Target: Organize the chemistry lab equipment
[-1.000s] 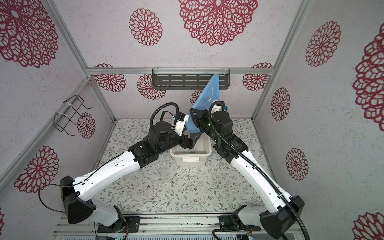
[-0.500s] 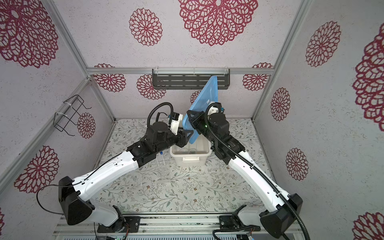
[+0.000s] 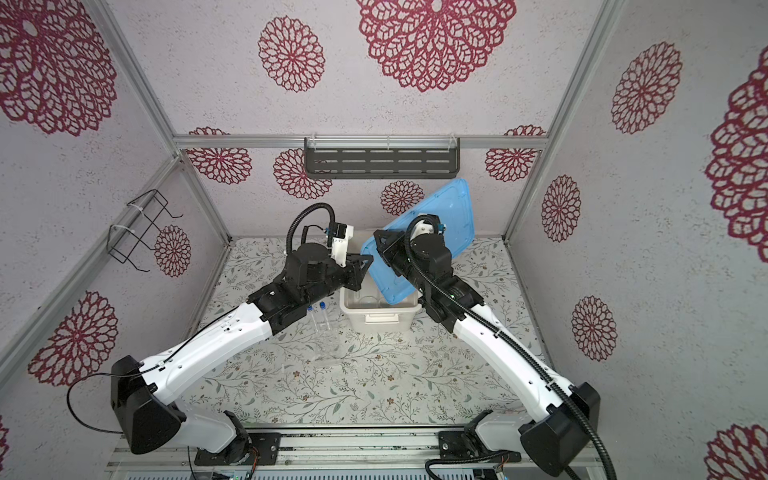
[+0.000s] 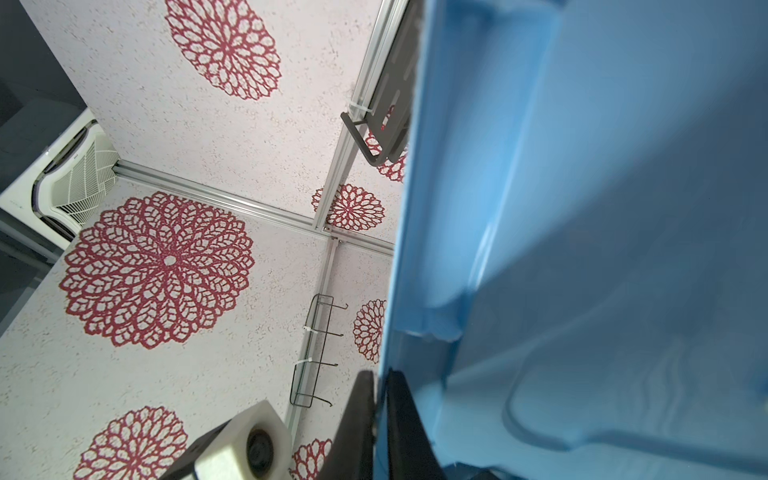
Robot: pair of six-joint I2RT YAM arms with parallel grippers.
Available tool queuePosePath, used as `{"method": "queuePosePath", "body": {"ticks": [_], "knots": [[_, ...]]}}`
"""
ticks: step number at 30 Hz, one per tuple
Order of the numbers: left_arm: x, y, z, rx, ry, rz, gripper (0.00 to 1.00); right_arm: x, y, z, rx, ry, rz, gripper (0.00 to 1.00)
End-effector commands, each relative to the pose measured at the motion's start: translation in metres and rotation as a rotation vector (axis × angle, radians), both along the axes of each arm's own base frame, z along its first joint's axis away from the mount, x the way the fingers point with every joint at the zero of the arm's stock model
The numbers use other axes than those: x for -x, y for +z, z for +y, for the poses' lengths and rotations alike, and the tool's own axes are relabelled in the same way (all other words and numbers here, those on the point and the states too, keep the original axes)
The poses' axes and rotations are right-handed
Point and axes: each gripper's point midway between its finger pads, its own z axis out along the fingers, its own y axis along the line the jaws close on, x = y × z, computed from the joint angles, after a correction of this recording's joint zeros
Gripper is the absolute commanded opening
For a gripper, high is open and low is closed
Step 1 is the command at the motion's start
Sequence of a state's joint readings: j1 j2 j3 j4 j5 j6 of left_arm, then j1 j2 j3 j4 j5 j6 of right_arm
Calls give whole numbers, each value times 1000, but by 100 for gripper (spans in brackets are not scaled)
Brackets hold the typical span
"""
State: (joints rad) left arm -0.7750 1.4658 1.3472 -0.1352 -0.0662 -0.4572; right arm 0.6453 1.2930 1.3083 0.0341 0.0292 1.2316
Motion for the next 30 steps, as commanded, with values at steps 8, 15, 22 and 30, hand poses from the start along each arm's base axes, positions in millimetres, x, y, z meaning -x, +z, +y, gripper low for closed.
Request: {"method": "queuePosePath", "body": {"ticks": [8, 15, 22, 30], "knots": [[-2, 38, 29, 122, 93, -32, 13, 13, 42, -34, 135, -82, -189, 47], [-4, 64, 55, 35, 176, -129, 12, 18, 57, -75, 275, -144, -202, 54], [-5, 89, 88, -218, 281, -288, 12, 16, 51, -84, 243, -139, -134, 59], [2, 119, 112, -325, 356, -441, 12, 14, 63, -62, 95, 15, -73, 63]]}}
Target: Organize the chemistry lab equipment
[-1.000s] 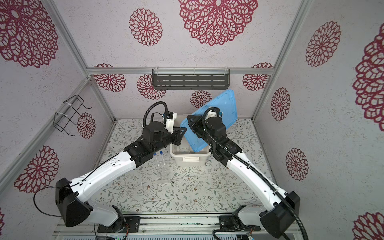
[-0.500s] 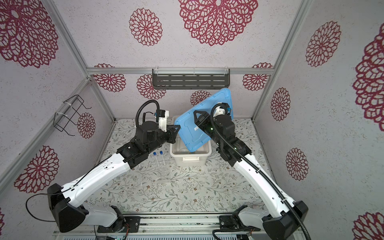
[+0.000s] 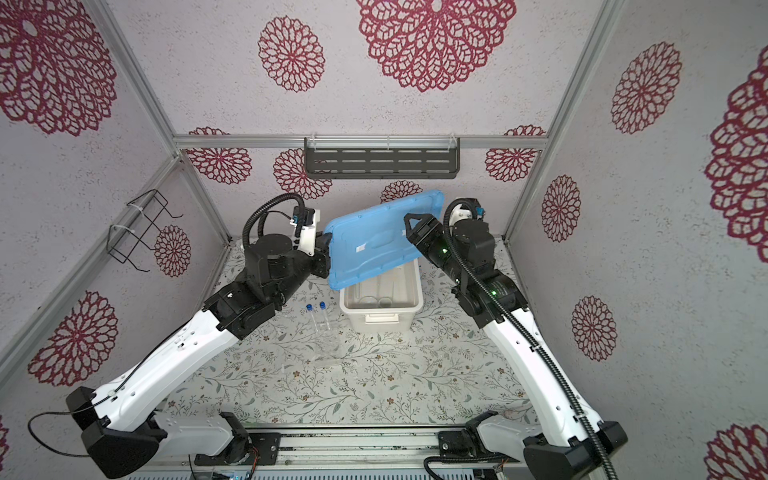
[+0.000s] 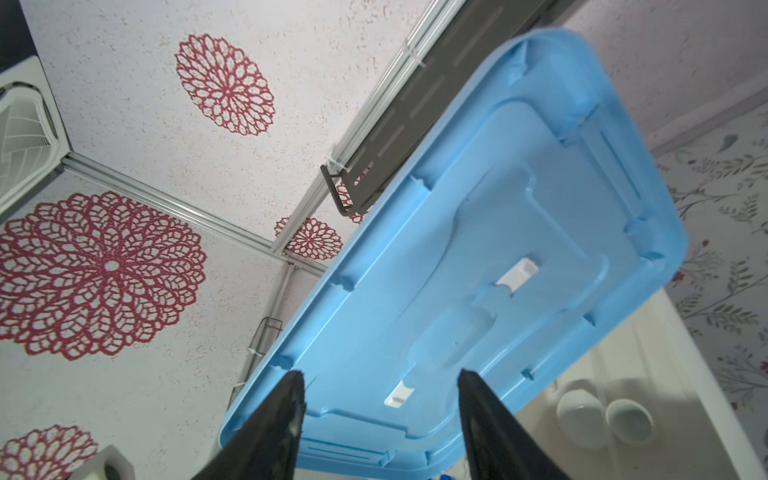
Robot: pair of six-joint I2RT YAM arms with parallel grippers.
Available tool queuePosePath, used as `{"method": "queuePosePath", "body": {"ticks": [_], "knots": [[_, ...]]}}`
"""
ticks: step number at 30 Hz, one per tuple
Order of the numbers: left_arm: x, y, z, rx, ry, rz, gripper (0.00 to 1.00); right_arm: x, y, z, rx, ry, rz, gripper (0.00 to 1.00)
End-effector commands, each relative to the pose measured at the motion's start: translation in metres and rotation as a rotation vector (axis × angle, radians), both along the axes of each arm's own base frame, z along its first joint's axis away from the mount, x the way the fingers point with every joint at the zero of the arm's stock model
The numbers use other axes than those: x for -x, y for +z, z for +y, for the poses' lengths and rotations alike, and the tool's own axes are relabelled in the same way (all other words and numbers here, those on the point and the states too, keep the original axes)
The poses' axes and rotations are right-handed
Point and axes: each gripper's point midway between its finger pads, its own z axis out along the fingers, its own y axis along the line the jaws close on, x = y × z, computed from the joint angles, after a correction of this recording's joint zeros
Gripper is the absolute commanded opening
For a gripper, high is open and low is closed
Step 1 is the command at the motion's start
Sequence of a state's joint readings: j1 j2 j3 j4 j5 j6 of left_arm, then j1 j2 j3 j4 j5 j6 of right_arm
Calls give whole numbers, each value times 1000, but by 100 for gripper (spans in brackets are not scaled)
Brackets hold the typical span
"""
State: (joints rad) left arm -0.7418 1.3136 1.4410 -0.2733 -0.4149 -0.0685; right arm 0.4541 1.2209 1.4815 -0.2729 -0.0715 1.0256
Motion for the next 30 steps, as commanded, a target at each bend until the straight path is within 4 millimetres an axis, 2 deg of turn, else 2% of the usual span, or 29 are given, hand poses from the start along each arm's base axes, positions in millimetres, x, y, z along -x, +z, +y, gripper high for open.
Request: {"method": "queuePosePath", "body": {"ticks": [1, 9, 12, 17, 21, 25, 30], "knots": [[5, 40, 15, -44, 52, -148, 12, 11, 30, 17, -128, 109, -10, 64], [0, 36, 11, -210, 98, -218, 11, -3, 46, 43, -376, 208, 48, 63], [-1, 38, 5, -248, 105, -243, 10, -14, 35, 49, -395, 196, 129, 68], [-1, 36, -12, -339, 99, -286, 10, -28, 7, 60, -348, 176, 270, 68], [1, 29, -27, -428, 88, -314, 10, -32, -3, 60, -314, 149, 309, 65], [4, 29, -35, -442, 70, -334, 11, -36, -13, 58, -307, 124, 318, 62], [7, 26, -41, -458, 45, -345, 12, -44, -24, 64, -338, 118, 340, 53]]}}
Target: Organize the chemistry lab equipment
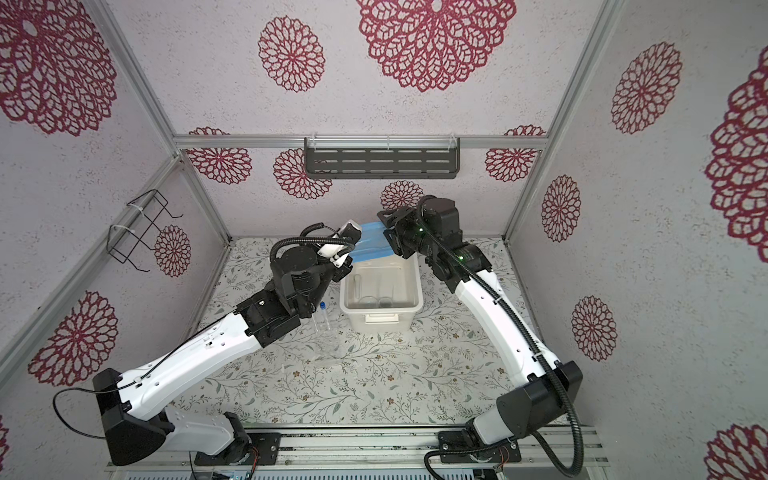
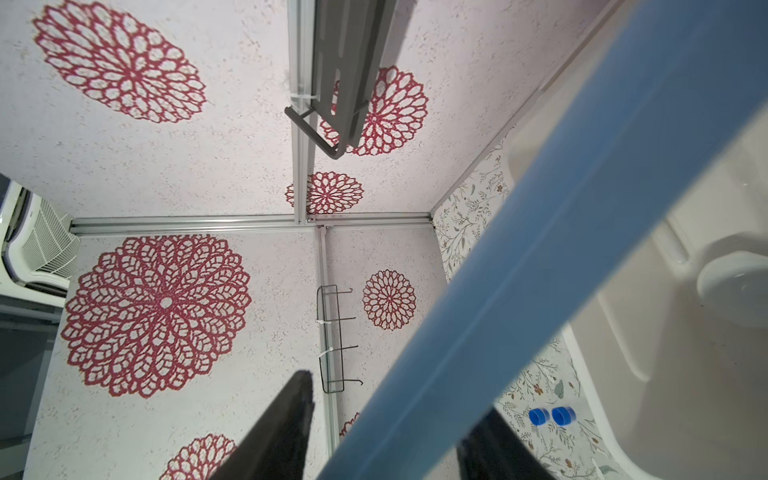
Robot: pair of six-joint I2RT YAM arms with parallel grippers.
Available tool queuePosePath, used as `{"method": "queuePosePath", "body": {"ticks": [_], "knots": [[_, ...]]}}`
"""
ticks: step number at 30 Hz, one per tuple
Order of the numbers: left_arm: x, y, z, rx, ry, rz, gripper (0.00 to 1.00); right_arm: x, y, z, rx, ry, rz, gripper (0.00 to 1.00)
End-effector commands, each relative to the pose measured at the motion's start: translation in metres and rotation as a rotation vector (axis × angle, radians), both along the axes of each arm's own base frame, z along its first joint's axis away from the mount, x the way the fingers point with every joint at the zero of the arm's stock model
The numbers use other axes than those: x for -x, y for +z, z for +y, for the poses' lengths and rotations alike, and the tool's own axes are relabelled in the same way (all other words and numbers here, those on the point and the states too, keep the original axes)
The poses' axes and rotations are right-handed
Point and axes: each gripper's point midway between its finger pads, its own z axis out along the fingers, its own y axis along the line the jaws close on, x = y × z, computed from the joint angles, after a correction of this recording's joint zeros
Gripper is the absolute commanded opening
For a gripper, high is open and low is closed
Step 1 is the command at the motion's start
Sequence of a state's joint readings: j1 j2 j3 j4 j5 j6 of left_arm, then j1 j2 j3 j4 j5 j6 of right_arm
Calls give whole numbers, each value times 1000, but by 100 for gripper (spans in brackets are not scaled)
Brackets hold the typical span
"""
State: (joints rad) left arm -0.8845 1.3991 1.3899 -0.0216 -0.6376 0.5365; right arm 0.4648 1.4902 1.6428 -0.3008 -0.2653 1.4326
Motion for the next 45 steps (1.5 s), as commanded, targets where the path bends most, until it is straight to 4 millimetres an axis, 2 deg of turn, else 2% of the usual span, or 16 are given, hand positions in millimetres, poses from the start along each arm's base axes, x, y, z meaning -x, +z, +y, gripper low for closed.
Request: {"method": "queuePosePath", "body": {"ticks": [1, 10, 13, 17, 21, 25, 29, 34, 39, 41, 42, 43, 45], "knots": [[6, 25, -2, 40, -8, -85, 12, 2, 17, 0, -36, -17, -28, 49], [7, 21, -5, 21, -8, -88, 14, 4, 6, -2, -36, -28, -2, 43], [9, 19, -10, 15, -21, -85, 17, 4, 4, -3, -46, -33, -14, 38], [16, 17, -16, 22, -42, -78, 25, 4, 13, -3, -94, -35, -84, 31], [22, 10, -21, 24, -62, -67, 26, 3, 23, 2, -107, 11, -152, 26], [26, 2, -28, 24, -79, -48, 27, 6, 23, 0, -103, 10, -169, 22], [30, -7, -36, 32, -113, -16, 33, 11, 11, -10, -91, -15, -162, 20], [39, -26, -53, 15, -169, 30, 32, 25, -10, -21, -78, -31, -145, 20], [45, -38, -67, -27, -192, 44, 31, 35, -19, -34, -57, -67, -138, 21], [47, -40, -71, -30, -205, 49, 37, 39, -22, -39, -41, -78, -136, 22], [49, -42, -74, -31, -216, 54, 46, 41, -24, -41, -35, -81, -131, 22], [51, -44, -75, -29, -226, 63, 63, 43, -27, -42, -29, -81, -126, 23], [54, -47, -78, -14, -249, 83, 80, 46, -35, -45, -22, -89, -110, 25]]}}
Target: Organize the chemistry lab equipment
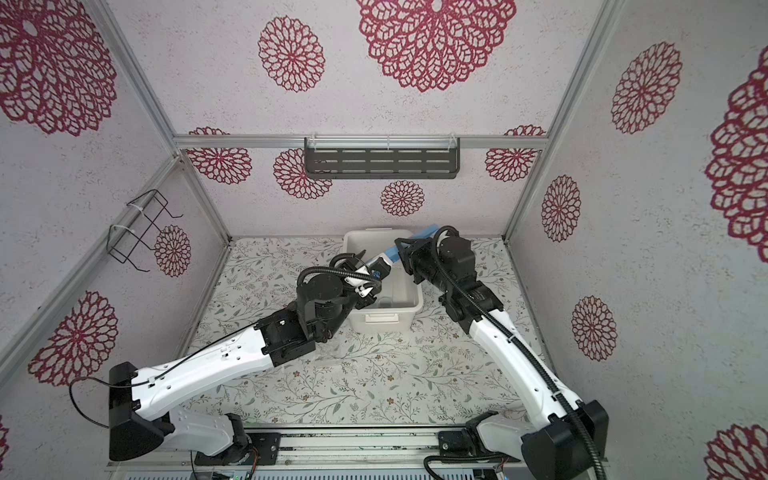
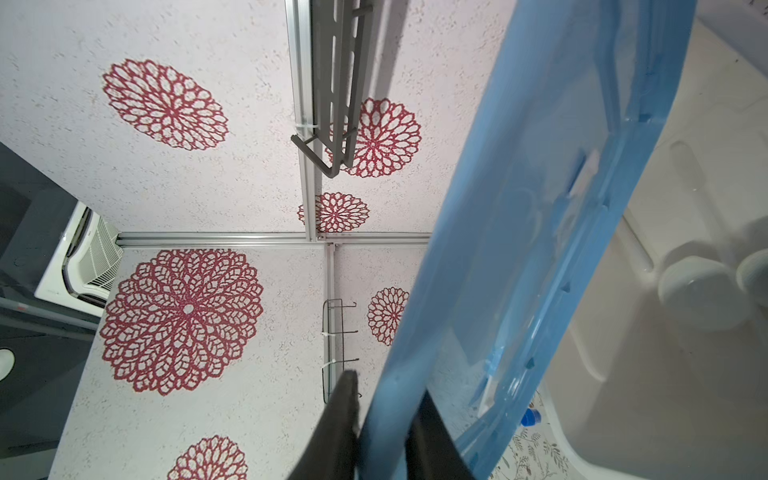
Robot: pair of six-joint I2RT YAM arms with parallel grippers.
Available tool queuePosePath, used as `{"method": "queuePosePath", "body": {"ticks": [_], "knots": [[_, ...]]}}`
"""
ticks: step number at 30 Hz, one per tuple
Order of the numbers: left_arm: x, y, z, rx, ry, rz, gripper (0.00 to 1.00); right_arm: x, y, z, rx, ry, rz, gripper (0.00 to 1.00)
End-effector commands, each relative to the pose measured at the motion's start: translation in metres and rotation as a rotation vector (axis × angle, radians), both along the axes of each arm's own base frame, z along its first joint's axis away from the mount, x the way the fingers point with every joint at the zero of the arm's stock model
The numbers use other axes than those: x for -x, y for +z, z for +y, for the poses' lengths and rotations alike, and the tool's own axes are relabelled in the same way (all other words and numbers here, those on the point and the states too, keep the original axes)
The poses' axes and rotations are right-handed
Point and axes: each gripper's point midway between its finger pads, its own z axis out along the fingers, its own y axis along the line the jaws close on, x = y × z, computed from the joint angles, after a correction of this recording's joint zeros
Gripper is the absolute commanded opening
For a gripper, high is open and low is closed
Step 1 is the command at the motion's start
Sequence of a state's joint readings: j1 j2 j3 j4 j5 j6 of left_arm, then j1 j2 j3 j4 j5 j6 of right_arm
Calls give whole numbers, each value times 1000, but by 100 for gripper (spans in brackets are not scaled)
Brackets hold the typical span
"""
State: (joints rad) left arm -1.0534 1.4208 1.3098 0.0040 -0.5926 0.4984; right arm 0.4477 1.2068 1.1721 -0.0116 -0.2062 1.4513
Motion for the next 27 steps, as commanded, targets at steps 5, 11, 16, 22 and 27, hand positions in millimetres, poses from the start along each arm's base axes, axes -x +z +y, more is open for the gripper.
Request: {"method": "queuePosePath", "body": {"ticks": [5, 11, 16, 22, 27], "knots": [[19, -14, -9, 20, -111, 106, 98, 19, -14, -16, 83, -26, 20, 32], [50, -23, -12, 50, -276, 178, 97, 29, -31, -25, 114, -44, 65, 33], [65, -27, -11, 75, -331, 266, 97, 39, -53, -33, 148, -59, 121, 40], [82, -33, 8, 150, -370, 343, 97, 48, -79, -52, 247, -101, 185, 47], [72, -15, 32, 326, -350, 404, 97, 52, -102, -62, 305, -108, 234, 47]]}}
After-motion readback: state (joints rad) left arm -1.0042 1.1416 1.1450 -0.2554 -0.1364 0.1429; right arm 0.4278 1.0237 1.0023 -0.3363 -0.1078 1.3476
